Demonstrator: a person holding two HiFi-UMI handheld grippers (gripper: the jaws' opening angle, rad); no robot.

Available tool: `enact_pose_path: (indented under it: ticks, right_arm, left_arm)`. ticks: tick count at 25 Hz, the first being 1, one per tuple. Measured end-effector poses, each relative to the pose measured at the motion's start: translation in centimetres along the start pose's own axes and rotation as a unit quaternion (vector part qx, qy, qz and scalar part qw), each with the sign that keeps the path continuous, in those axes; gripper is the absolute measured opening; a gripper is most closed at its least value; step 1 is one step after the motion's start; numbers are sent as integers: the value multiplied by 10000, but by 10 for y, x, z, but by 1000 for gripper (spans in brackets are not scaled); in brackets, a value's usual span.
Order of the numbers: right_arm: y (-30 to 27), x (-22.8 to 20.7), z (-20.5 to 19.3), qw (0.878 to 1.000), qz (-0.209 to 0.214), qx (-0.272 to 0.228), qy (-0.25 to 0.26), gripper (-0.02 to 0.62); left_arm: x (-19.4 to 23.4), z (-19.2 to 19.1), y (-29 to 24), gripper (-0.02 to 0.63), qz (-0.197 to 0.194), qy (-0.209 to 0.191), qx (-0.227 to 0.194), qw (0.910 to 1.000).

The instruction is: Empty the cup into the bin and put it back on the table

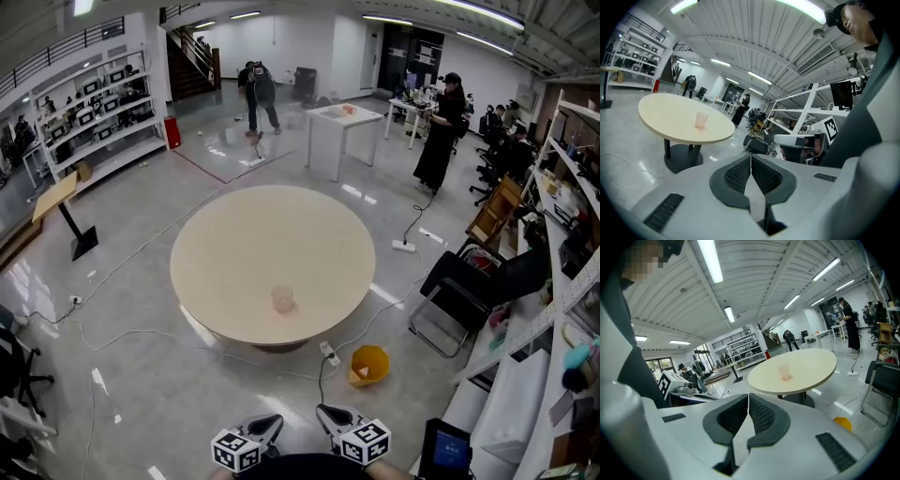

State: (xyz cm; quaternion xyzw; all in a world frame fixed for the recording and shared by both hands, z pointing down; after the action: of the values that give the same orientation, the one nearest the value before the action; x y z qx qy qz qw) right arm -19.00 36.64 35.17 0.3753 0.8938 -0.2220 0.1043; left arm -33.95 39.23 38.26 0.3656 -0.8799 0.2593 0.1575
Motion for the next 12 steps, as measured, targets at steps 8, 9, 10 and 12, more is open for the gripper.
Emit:
enact_pose_path:
  ticks: [8,9,10,12]
  right_arm:
    - [-35,28,-8,9987,-425,79,-252,18]
    - [-36,31,-8,9984,-490,99,-265,17]
    - [-38,34,-8,9980,-556,115,-276,17]
    - [-41,37,-6,9972,-669,139,-290,18]
  left_arm:
    - [52,-2,33,25,-233,195,97,9995]
    - [56,-3,35,25,-232,62,184,9995]
    - [60,-3,36,25,-233,-43,261,9994]
    - [65,-2,36,25,-305,-34,301,9991]
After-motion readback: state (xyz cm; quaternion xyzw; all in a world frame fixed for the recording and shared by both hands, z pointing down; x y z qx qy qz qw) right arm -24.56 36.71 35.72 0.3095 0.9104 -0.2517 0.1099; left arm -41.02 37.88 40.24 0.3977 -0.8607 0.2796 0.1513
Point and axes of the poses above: the fingertips, and each gripper's own axes: y backward along the fingers, x to its left, z out of its top, the point moved 4 cm from there along y, backward along the fingers, and after that the axes turned 2 degrees about -x, right-handed, at the moved point
